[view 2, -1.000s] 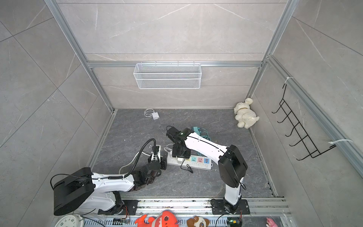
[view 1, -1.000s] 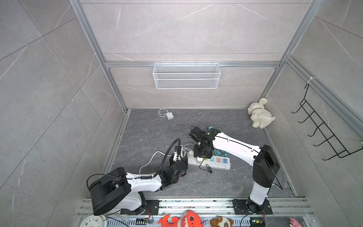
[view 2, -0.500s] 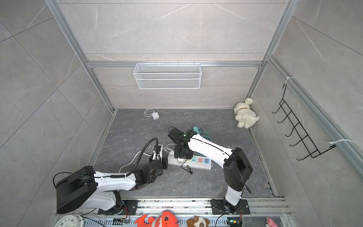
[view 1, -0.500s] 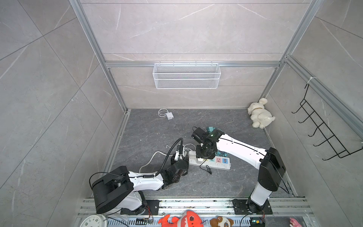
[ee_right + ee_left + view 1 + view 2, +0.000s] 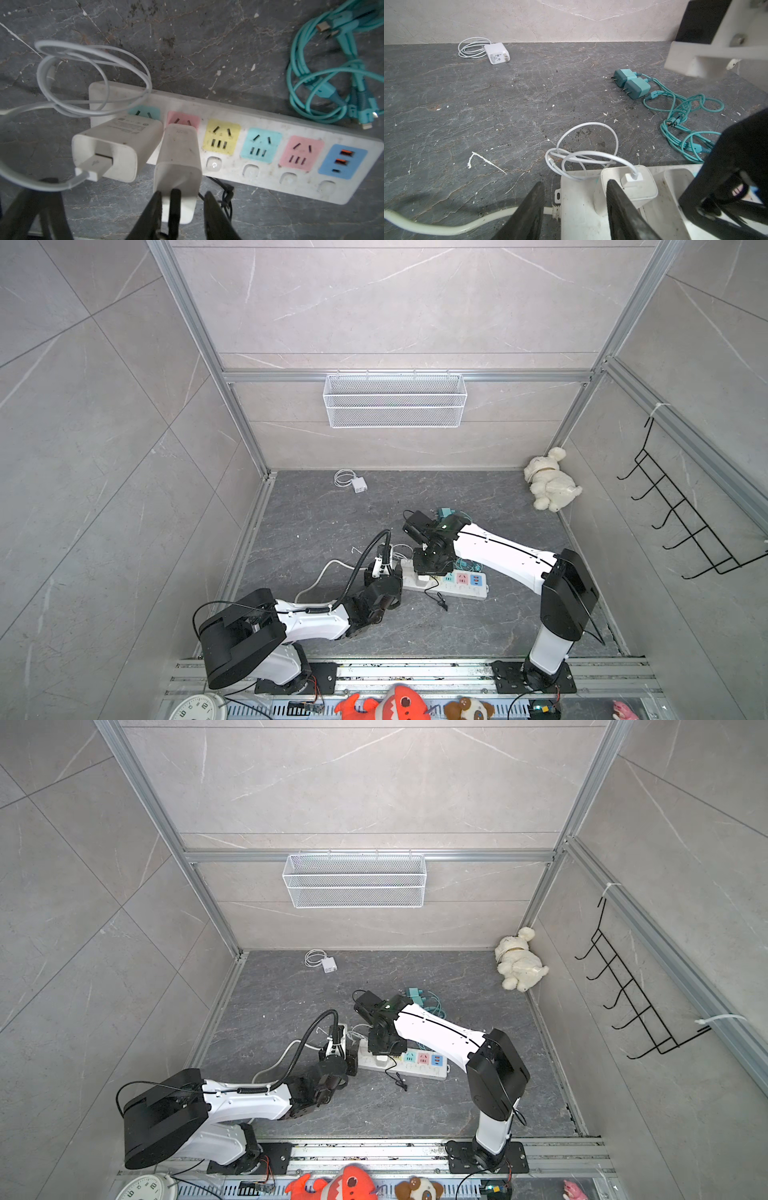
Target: Insert the plug
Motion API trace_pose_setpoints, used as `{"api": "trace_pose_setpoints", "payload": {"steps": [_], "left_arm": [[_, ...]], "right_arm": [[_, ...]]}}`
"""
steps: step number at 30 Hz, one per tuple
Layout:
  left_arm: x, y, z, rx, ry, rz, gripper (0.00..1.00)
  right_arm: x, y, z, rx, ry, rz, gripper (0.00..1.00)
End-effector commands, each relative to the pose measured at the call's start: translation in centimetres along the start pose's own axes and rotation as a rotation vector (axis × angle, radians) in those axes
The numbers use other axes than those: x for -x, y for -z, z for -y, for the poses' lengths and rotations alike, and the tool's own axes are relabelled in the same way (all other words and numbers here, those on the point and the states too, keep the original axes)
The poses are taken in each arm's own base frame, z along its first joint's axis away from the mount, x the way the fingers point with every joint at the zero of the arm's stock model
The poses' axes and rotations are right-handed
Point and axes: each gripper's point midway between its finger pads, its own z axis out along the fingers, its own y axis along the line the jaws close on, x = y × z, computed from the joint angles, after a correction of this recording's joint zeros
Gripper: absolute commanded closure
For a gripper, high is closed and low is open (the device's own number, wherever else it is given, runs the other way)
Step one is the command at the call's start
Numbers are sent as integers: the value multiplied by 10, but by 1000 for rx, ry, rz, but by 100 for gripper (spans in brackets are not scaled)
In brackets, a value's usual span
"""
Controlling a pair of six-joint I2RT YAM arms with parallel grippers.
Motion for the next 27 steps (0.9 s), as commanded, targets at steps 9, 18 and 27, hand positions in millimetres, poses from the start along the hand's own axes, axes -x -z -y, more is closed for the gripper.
{"api": "trace_pose_setpoints", "payload": {"steps": [9, 18, 27], "left_arm": [[15, -2, 8, -8, 4, 40, 49], [15, -1, 7, -10, 6, 41, 49], [13, -4, 6, 4, -9, 45, 49]], "right_arm": [[-5, -23, 6, -68, 31, -48, 72], [0, -35, 3, -77, 42, -68, 73], [-5, -48, 6, -82, 43, -105, 72]]}}
